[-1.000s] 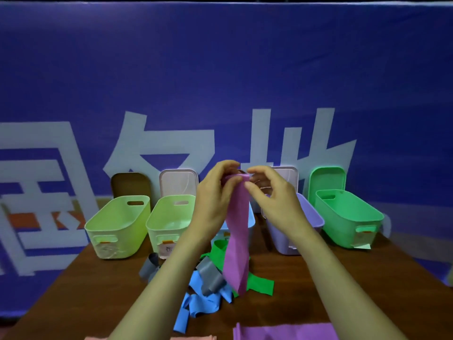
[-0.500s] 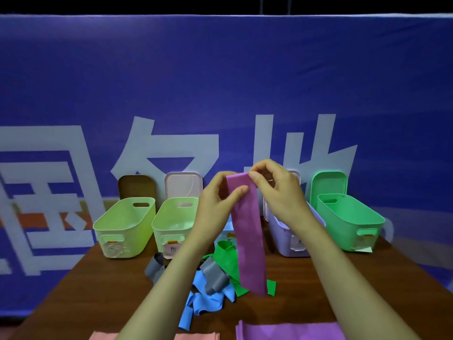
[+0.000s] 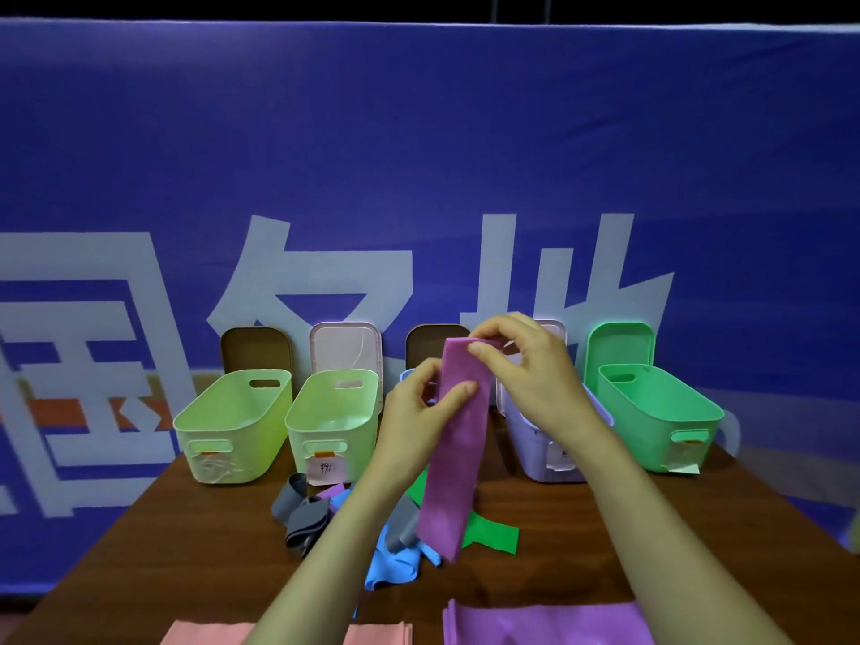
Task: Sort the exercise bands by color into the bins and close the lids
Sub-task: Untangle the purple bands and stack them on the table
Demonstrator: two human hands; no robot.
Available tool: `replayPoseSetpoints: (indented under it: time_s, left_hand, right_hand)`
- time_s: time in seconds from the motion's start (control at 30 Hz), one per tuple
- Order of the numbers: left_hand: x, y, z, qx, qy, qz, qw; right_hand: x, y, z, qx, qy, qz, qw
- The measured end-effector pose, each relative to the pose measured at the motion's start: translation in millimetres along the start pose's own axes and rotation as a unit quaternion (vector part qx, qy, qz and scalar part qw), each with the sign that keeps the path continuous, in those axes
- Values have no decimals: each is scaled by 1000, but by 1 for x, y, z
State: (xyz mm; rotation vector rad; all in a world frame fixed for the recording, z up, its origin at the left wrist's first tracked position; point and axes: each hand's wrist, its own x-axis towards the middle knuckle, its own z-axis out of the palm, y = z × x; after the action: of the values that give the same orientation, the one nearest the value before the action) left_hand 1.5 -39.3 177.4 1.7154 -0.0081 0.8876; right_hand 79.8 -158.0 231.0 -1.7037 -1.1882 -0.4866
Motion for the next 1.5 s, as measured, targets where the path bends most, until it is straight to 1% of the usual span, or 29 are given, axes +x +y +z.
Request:
replayPoseSetpoints:
  time_s: [0.1,0.23,0.33,0.5,0.6,0.7,0.83,0.97,1.13,1.3,1.4,1.5]
  left_hand:
    - [-9,-13,-1,2,-4,-23,1000]
    - [-23,-23,1,29,-18,-50,998]
    - [-29,-29,1,57,-7,-48,997]
    - [-34,-29,4,49,7,-57,997]
    - [-37,-29,5,83,5,-55,995]
    - [-39,-32,4,97,16,-59,993]
    - [-42,-35,3,52,-10,-71,996]
    - [-46,-28,6,-56,-15,-91,994]
    - [-49,-27,12,-79,-23,-89,993]
    - [-53,-33,10,-66,-25,-109,992]
    - [-50,-38,7,8,-9,-95,995]
    - [-46,-41,4,71,-15,-61,996]
  right_hand:
    - [-4,3,4,-9,6,9,1000]
    - [-9,8,5,2,40,24,999]
    - [-16,11,8,-7,36,34,999]
    - [-26,12,9,20,39,57,997]
    - [-30,14,10,29,23,73,997]
    - [-32,16,14,41,24,82,996]
    - [-33,17,16,66,29,102,992]
    - [-30,13,13,78,4,84,993]
    - [-30,11,8,87,-8,77,993]
    - [-33,14,7,78,-14,83,993]
    - [-33,17,12,72,-8,95,993]
    - [-30,23,15,57,10,107,993]
